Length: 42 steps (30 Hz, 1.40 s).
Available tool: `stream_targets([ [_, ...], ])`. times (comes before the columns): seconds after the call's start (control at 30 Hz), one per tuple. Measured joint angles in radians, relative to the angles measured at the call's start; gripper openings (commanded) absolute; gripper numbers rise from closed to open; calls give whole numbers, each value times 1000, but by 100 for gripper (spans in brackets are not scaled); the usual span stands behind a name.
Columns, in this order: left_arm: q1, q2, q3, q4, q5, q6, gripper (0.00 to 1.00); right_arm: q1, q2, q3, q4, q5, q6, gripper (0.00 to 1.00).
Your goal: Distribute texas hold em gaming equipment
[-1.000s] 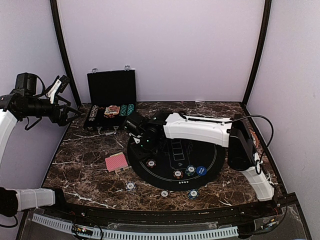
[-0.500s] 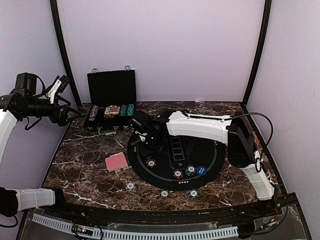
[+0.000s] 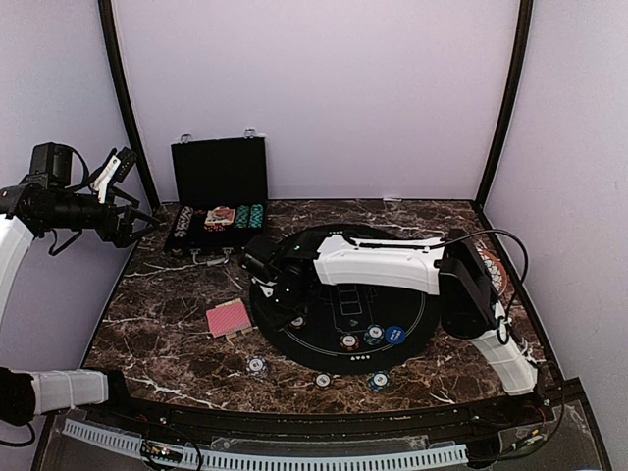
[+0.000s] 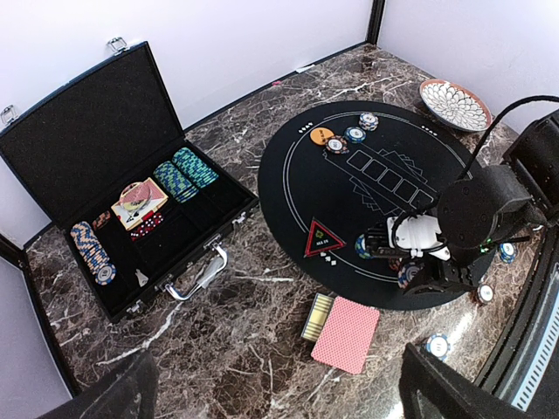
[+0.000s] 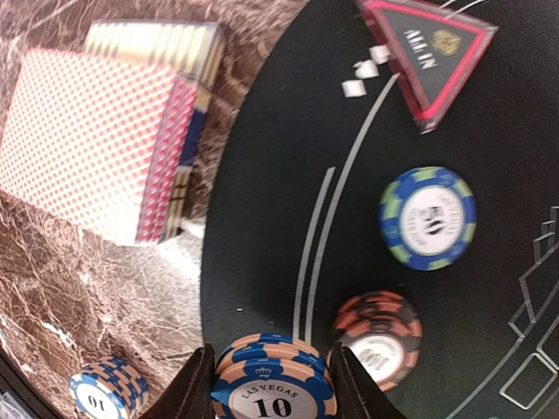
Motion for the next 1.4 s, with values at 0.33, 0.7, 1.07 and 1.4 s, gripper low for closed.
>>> stream_targets([
  [0.33,0,0,0,0,0,1,99,11,13,-16,30,-24,8,19],
  [0.7,0,0,0,0,0,3,99,11,16,-81,52,-35,14,31],
  [1.07,0,0,0,0,0,3,99,12,17,-83,72,-42,25,54],
  [1.4,0,0,0,0,0,3,99,19,16,-43,46,-20,26,54],
])
